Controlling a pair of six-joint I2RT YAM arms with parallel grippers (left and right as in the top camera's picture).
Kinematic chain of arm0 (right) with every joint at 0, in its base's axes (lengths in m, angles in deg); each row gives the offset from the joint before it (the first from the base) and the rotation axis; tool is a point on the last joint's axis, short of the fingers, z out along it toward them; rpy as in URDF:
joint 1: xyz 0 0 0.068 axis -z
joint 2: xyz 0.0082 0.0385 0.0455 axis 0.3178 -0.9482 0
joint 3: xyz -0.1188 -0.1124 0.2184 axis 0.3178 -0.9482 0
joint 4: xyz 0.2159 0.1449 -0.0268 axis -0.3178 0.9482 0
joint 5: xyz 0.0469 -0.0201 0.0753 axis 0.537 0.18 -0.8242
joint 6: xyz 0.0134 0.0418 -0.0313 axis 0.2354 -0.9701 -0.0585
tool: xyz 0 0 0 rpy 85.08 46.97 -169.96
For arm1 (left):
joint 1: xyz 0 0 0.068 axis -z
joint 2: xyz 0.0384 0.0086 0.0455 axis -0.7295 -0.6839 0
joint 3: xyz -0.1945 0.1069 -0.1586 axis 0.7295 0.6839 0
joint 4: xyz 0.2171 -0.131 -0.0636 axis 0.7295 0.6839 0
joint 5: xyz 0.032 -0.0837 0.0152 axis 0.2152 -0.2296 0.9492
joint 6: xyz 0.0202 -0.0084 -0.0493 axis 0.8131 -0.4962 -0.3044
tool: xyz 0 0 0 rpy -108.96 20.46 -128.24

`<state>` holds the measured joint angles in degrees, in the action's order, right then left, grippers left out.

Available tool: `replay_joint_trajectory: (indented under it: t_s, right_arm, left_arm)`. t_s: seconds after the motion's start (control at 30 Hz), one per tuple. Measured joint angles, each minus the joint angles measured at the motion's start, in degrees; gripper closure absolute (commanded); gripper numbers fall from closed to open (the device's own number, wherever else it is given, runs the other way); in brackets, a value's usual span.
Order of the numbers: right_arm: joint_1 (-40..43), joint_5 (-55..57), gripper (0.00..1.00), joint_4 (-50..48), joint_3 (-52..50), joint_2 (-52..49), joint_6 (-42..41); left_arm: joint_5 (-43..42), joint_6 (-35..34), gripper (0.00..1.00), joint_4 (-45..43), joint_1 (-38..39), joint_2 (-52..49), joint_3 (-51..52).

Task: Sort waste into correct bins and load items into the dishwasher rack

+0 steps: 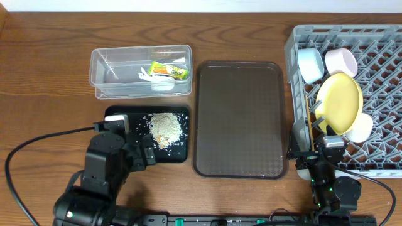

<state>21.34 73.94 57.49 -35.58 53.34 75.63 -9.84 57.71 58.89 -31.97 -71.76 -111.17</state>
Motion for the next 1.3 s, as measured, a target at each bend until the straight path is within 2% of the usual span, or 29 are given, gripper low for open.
replay_joint_trajectory:
  t_s: [0.17,0.3,0.47,0.6,0.67,0.8,1.3]
  right_arm:
    - [0.0,-0.2,0.01,-0.1,0.0,0.0,0.0]
    - [0.0,-0.4,0.01,0.0,0.0,0.0,0.0]
    - [0.0,-0.4,0.01,-0.1,0.0,0.0,0.0]
    - [0.0,-0.4,0.01,0.0,0.0,0.0,0.0]
    - [0.0,-0.4,0.01,0.0,0.0,0.0,0.0]
    - [0.0,-0.4,0.01,0.0,0.0,-0.1,0.0]
    - [0.0,-0.4,0.01,0.0,0.0,-0.1,0.0]
  left_arm:
    - [-0.2,2.0,0.01,-11.9,-4.6,9.0,11.1]
    - [-1.7,4.0,0.01,-27.2,-8.2,18.5,24.3]
    - [-2.2,5.6,0.01,-41.6,-10.1,26.8,35.7]
    - [-3.0,8.8,0.01,-49.2,-10.3,32.0,42.2]
    - [-3.5,10.8,0.01,-50.6,-10.3,33.7,44.5]
    - [-4.9,13.1,0.01,-47.8,-10.3,34.1,45.1]
    - [-6.1,14.1,0.01,-47.5,-10.3,34.1,44.9]
